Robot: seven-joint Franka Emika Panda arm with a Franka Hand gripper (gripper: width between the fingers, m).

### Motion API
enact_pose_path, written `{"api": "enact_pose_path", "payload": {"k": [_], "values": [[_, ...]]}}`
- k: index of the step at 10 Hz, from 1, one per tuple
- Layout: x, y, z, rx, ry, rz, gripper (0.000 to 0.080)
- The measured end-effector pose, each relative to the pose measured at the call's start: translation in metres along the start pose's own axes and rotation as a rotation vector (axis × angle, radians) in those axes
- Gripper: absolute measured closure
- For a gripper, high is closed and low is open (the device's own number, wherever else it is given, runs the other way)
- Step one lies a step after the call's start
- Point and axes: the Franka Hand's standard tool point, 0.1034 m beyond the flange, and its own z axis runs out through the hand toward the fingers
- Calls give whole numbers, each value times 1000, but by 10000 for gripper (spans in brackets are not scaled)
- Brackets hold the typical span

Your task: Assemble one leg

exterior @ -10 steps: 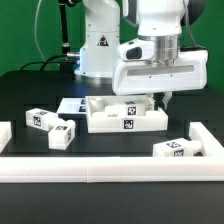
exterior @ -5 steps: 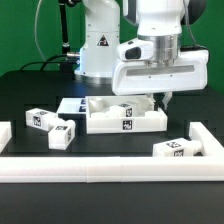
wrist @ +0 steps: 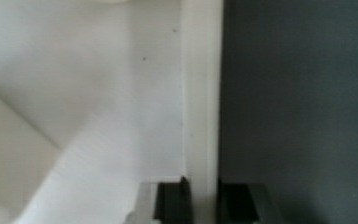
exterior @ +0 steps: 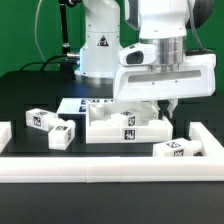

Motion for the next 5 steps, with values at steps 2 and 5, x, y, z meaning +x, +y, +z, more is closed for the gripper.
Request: {"api": "enact_pose_path", "payload": {"k": [2,5], "values": [[0,0,0,0,0,0,745],[17,-3,1,6,19,3,745]]}}
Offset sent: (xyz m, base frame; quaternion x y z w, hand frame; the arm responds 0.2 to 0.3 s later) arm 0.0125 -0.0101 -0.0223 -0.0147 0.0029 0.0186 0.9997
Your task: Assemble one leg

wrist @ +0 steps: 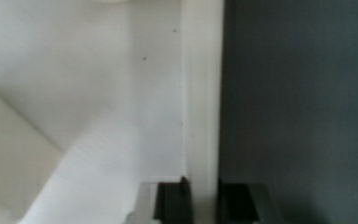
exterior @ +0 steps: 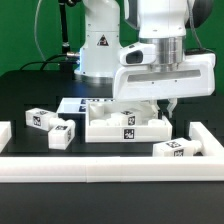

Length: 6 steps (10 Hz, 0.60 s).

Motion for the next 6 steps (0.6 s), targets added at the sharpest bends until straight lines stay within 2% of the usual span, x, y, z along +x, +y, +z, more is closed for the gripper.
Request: {"api": "enact_pose_path", "payload": {"k": [4,6], "values": [[37,1,1,8,44,-2,745],[47,5,1,9,56,-13,745]]}}
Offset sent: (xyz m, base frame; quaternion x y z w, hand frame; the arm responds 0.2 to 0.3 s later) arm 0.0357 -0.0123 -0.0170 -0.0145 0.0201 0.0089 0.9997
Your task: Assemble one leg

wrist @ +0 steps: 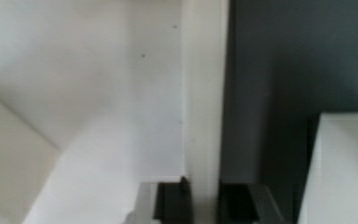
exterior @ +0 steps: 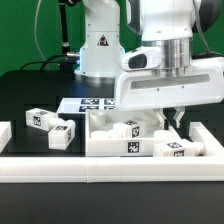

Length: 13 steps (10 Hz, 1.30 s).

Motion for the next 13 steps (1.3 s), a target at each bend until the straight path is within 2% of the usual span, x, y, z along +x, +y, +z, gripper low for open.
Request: {"api": "enact_pose_path", "payload": {"k": [3,5,7,10,11,12,13], "values": [[23,-4,2,6,51,-12,745],[29,-9,3,9,54,-9,745],[31,-18,4,15,39,28,745],[30,-22,1,15,38,10,745],[30,-23,-8,15,44,-3,580],[30,-22,-18,14,45,-29,580],[32,-18,-33,11,45,-68,404]]}}
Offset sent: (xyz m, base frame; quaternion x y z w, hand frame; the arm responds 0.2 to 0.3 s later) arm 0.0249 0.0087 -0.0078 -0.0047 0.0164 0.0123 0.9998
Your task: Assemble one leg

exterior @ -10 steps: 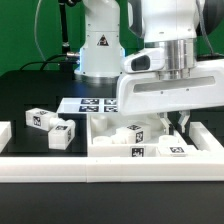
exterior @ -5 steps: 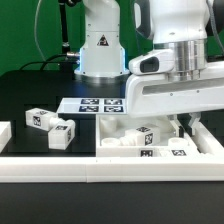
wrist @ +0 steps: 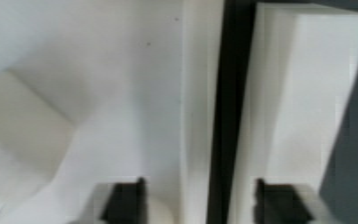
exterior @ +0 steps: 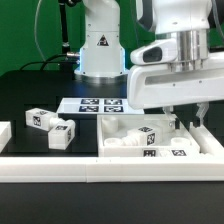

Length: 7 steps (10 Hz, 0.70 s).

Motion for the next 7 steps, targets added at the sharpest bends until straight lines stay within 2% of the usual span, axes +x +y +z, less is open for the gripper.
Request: {"api": "enact_pose_path", "payload": {"k": [1,2,3,4,5,6,7], "values": [[1,6,-16,-3,-7,-34,404],[2,18,-28,-6,-10,-78,225],[-4,30,-37,-12,-13,-97,173],[-15,44,-39,-20,-21,-111,173],[-28,64,-40,-34,-23,-129,154],[-37,88,-40,-46,-30,-137,151],[-38,115,-42,-58,-32,-168,151]]}}
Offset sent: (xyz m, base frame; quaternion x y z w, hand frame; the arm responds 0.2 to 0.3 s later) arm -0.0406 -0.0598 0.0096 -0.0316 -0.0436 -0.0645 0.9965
